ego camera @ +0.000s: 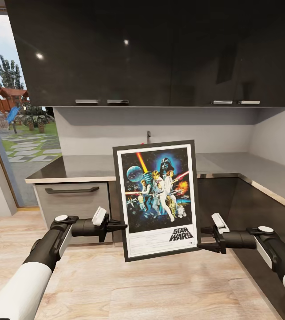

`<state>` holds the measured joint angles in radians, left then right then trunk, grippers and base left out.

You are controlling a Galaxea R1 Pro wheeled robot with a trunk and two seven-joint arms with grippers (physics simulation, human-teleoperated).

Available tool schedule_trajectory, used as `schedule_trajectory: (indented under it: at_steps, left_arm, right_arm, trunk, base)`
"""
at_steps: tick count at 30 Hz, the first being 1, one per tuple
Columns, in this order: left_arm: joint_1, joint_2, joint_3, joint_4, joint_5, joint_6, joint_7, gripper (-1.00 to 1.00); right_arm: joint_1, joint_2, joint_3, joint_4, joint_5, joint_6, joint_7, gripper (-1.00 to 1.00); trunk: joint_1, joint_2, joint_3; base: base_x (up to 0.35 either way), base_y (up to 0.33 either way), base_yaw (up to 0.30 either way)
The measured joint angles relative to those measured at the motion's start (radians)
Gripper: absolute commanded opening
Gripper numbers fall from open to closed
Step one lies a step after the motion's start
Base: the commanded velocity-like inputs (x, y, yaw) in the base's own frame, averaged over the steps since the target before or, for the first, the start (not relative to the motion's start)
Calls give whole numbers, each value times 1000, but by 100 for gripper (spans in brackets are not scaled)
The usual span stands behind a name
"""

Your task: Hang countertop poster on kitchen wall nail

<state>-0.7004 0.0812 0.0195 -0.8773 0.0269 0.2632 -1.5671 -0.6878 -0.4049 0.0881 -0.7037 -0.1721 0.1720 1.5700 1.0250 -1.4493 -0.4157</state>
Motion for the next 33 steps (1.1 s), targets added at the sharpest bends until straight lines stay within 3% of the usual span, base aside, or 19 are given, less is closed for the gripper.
schedule_trajectory:
  at_steps: [11, 12, 33]
  left_arm:
    - [0, 0, 0, 0, 0, 0, 0, -100]
    - [0, 0, 0, 0, 0, 0, 0, -100]
    - [0, 0, 0, -1, 4, -4, 0, -100]
  right_arm:
    - [0, 0, -1, -1, -1, 0, 0, 100]
    - [0, 0, -1, -1, -1, 0, 0, -100]
    - [0, 0, -1, -1, -1, -7, -2, -100]
  trunk:
    - [0, 0, 0]
    - [0, 0, 0]
    - [0, 0, 0]
  base:
    - [0, 0, 0]
    - [0, 0, 0]
    - [0, 0, 0]
